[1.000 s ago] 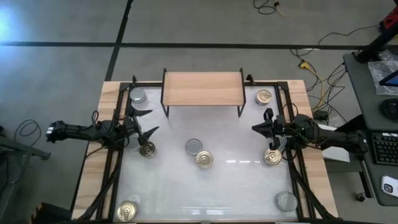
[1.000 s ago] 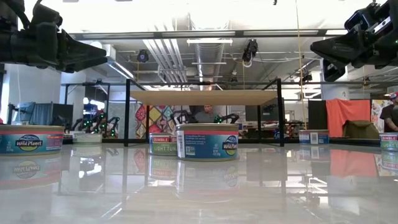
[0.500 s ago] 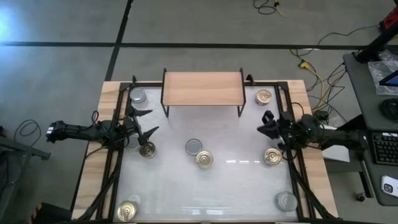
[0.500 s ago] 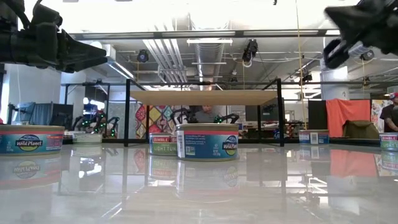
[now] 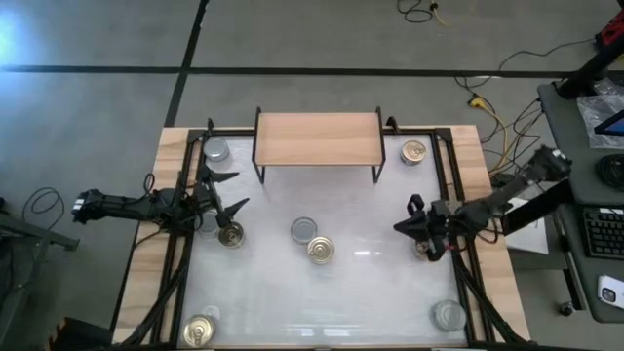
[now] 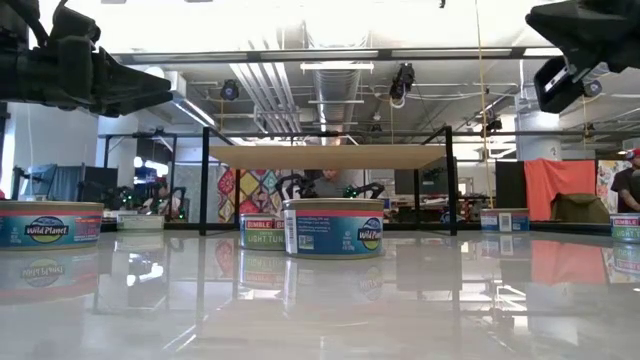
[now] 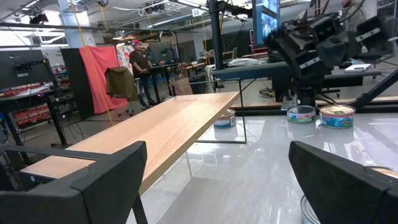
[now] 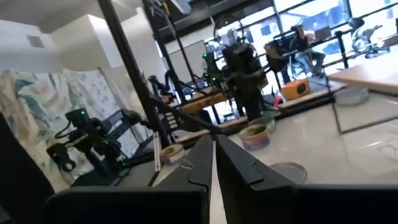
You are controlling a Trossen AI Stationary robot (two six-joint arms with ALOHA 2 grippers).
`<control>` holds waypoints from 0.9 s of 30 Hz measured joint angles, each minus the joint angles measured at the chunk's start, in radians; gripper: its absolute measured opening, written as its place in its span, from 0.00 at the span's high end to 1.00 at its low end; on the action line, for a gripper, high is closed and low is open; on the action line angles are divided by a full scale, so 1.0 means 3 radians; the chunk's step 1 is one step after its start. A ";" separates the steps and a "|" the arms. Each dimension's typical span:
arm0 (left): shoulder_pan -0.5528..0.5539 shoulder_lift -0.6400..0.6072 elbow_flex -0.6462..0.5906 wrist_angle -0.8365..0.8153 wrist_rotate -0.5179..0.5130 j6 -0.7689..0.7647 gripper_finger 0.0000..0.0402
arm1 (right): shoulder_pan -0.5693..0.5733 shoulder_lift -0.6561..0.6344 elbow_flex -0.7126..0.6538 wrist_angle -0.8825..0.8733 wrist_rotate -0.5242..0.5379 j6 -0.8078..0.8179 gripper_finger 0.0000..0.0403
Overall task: Stack canned seafood by type on shelf
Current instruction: Put the blue tuna can on the shelf
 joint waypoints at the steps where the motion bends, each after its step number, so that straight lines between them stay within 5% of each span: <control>1: 0.0000 0.0000 -0.0001 0.0001 0.0001 0.0000 0.06 | 0.0051 0.0198 0.0044 0.0100 0.0026 -0.0009 0.97; 11: 0.0000 0.0000 -0.0001 0.0000 0.0001 0.0000 0.06 | 0.0108 0.2082 0.1406 -0.0121 0.0038 -0.0240 0.97; 21: -0.0001 0.0000 -0.0001 -0.0003 0.0000 -0.0001 0.06 | -0.0098 0.2987 0.2980 -0.2716 0.0573 -0.0019 0.97; 27: -0.0001 0.0000 0.0000 -0.0001 0.0001 0.0000 0.06 | -0.0356 0.3491 0.3562 -0.3316 0.0593 -0.0033 0.97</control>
